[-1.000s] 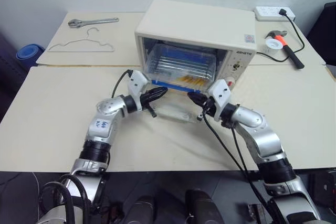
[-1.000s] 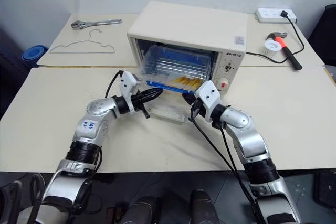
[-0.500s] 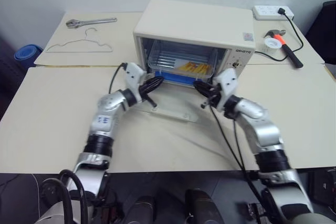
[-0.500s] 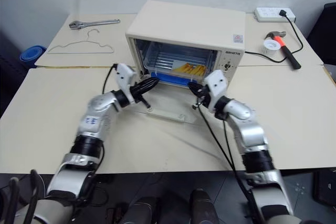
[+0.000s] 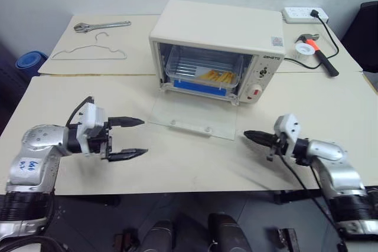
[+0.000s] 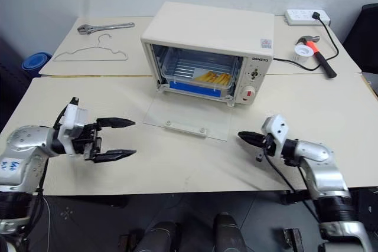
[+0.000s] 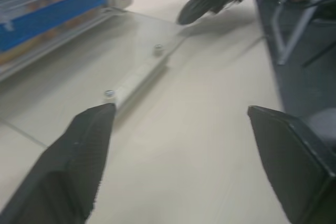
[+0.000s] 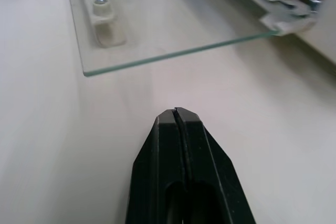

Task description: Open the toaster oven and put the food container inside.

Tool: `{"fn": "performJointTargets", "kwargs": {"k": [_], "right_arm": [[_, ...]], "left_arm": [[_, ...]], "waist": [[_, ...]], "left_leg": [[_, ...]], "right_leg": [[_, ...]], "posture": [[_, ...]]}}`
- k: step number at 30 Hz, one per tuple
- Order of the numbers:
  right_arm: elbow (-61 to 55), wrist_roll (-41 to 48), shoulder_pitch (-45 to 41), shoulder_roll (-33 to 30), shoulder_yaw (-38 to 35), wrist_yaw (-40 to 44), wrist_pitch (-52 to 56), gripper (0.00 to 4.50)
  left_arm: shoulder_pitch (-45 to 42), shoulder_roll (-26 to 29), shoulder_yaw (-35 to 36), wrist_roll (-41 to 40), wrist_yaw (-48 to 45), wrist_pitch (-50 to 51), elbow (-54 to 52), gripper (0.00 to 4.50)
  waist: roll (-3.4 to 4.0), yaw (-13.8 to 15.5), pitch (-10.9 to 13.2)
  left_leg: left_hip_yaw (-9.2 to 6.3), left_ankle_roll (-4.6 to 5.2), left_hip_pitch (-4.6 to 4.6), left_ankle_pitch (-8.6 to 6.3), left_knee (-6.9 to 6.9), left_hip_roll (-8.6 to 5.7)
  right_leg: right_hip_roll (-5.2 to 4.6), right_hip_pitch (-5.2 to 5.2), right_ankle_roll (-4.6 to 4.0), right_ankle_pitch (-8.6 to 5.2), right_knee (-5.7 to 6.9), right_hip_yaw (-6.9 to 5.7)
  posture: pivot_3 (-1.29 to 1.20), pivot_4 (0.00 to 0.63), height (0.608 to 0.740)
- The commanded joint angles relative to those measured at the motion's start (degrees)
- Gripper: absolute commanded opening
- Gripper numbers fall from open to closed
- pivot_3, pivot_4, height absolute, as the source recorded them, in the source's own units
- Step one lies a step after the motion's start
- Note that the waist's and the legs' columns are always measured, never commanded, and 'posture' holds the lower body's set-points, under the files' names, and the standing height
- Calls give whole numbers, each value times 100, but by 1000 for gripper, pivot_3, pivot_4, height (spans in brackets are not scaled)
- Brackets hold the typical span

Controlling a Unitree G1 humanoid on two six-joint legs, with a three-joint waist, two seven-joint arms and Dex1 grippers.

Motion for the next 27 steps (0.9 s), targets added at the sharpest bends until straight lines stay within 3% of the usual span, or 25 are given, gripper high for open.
{"fn": "performJointTargets", "kwargs": {"k": [1,8,12,16,19,22,27], "right_arm": [[246,116,-263,321,-80,90,-437,0],[-155,1172,-700,1136,-695,-141,-325,0],[-558,1819,-1192,1229,-1089,-518,197,0],[-862,2218,-1620,972,-1185,-471,861,0],[-1159,1862,-1296,371,-806,291,910,559],[-1501,1432,-393,-316,-422,1103,677,1573],[-1235,944,565,-426,-446,1480,-295,3272]], "left_arm": [[-29,147,369,-436,-27,315,-221,4480],[184,-324,1221,-686,969,456,71,4480],[380,-587,1601,-387,1547,30,180,4480],[699,-617,1473,303,1654,-806,446,4480],[1004,-536,1329,666,1537,-1273,529,4500],[1449,-355,1264,912,1346,-1523,423,4500],[2084,-310,1313,1160,1338,-1930,417,4500]], "waist": [[2,-3,0],[4,-23,2],[7,-45,3],[7,-75,3],[7,-66,2],[3,8,0],[6,50,2]], "left_leg": [[-1,0,0,0,-1,0],[-6,-1,-2,0,-2,1],[-8,-2,-2,-1,-2,1],[-11,-4,-2,0,-7,3],[-12,-1,-3,-2,-13,2],[-22,6,-9,-12,-13,1],[16,11,-2,-13,-2,0]], "right_leg": [[1,-1,0,0,0,-2],[2,-4,0,0,0,-10],[2,-5,0,0,-1,-11],[2,-5,-1,0,-2,-12],[1,-4,-1,0,-7,-10],[-9,-2,-1,0,-15,-6],[-9,0,-1,0,-15,-4]], "posture": [[0,150,740],[0,150,740],[0,150,740],[0,150,740],[0,150,740],[0,150,740],[0,150,740]]}}
